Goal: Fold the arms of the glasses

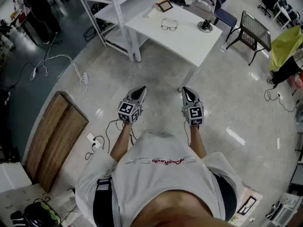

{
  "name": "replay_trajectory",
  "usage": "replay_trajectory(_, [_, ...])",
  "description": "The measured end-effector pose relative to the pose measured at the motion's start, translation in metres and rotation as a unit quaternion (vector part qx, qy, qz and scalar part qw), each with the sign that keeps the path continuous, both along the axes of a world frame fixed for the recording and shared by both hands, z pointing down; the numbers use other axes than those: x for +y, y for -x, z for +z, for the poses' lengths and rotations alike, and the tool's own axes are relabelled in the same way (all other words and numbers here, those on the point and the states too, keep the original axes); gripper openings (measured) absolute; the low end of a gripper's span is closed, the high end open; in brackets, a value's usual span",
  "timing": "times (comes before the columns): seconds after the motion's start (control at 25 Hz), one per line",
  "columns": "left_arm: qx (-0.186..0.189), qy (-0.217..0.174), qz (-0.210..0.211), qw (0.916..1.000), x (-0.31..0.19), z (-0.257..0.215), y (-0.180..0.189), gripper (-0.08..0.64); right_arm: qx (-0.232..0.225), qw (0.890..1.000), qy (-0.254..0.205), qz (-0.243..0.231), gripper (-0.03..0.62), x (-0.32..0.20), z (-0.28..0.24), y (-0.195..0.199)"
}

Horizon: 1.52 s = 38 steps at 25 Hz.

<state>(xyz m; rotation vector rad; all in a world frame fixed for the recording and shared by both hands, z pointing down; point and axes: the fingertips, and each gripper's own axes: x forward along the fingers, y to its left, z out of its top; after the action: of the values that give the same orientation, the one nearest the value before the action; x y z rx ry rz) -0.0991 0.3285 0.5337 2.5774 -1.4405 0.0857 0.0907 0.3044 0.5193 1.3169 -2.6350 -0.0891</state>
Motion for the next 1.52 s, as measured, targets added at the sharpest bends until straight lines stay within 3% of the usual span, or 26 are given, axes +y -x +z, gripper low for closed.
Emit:
replay_trajectory(0.4, [0.0, 0.003, -0.002, 1.0, -0.001, 0.003, 0.0, 0.025, -0.009, 1.0, 0.004, 0.003, 0.02, -0.001, 0.005, -0.003])
replay_trajectory(0.84, [-0.005, 0.002, 0.006, 1.0, -0.008, 0.001, -0.025, 0.025, -0.023, 1.0, 0.003, 0.007, 0.021, -0.001, 0.005, -0.027])
replay_trajectory(1.52, [-0.001, 0.017, -0.009, 0.9998, -0.023, 0.022, -0.067, 0.025, -0.013, 0.999, 0.015, -0.027, 0.022, -0.026, 0.025, -0.058])
